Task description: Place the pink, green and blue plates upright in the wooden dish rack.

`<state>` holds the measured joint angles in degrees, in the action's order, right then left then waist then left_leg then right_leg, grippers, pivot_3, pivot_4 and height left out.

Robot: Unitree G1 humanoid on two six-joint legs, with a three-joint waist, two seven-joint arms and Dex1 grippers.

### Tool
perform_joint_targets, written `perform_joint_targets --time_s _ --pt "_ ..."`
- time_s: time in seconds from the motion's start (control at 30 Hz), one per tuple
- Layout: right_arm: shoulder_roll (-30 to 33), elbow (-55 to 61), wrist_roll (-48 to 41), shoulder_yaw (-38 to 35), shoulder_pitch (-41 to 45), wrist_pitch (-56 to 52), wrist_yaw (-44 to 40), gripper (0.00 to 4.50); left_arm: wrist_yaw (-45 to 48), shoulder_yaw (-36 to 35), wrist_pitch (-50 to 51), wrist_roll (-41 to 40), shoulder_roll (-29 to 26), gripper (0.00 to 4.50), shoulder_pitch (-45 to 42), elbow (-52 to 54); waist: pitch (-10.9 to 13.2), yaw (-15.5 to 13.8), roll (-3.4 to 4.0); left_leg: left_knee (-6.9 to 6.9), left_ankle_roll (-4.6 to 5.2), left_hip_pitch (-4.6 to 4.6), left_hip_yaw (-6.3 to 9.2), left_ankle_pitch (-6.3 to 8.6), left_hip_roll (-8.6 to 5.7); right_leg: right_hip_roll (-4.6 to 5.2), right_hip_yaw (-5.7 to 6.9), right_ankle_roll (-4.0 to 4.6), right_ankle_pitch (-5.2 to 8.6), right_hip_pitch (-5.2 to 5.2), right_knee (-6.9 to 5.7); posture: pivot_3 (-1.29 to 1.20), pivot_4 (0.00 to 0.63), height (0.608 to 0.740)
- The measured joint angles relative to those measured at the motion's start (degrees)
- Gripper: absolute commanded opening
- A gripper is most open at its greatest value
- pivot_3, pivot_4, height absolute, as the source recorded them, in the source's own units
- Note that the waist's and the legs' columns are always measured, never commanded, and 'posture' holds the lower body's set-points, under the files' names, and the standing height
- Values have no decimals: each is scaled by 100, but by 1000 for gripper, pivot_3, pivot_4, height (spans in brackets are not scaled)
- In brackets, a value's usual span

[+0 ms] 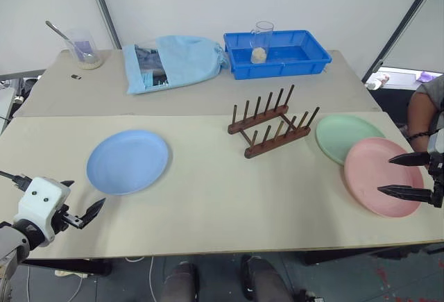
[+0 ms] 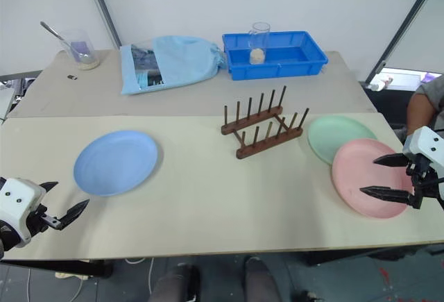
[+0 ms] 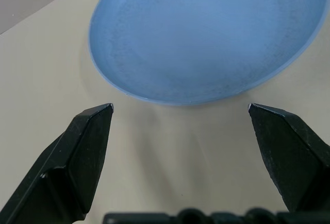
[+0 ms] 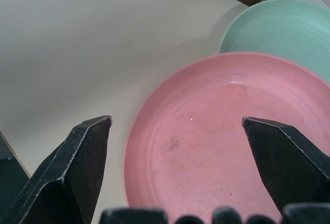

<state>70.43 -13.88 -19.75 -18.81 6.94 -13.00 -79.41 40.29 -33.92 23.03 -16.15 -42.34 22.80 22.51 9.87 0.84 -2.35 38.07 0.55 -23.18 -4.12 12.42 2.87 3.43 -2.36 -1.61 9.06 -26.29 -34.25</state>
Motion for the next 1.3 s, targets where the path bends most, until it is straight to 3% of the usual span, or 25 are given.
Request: perform_joint_targets --time_s 0.5,0.83,1.0,1.17,1.3 --pt "-70 -6 47 2 20 65 126 4499 182 -114 -147 5 -31 4500 37 -1 0 -3 0 0 -1 1 -1 0 0 1 -1 0 0 0 0 0 150 720" --pt "-231 216 48 -65 -48 109 524 4499 496 -26 -664 -353 7 4500 -391 -85 0 -4 1 0 1 0 -2 -1 -1 0 -1 0 0 2 -1 0 150 720" --pt "-356 727 -31 -149 -54 11 712 4499 291 1313 -408 -413 304 4500 -1358 303 -2 -62 4 9 5 -4 -3 -4 -5 1 -4 -9 -6 13 -2 0 150 720" --pt "-391 1957 -604 -565 -487 -883 764 4499 -188 3244 54 -28 1168 4500 -2723 318 -2 -103 2 55 41 -14 6 -25 -5 -5 -6 -11 -7 17 -38 0 150 720" --pt "-566 3061 -1152 -773 -764 -1831 1078 4499 -560 4170 85 335 2084 4500 -3630 -403 1 -109 -3 84 41 -17 13 -25 -8 -7 -10 -12 -7 18 -64 0 150 720"
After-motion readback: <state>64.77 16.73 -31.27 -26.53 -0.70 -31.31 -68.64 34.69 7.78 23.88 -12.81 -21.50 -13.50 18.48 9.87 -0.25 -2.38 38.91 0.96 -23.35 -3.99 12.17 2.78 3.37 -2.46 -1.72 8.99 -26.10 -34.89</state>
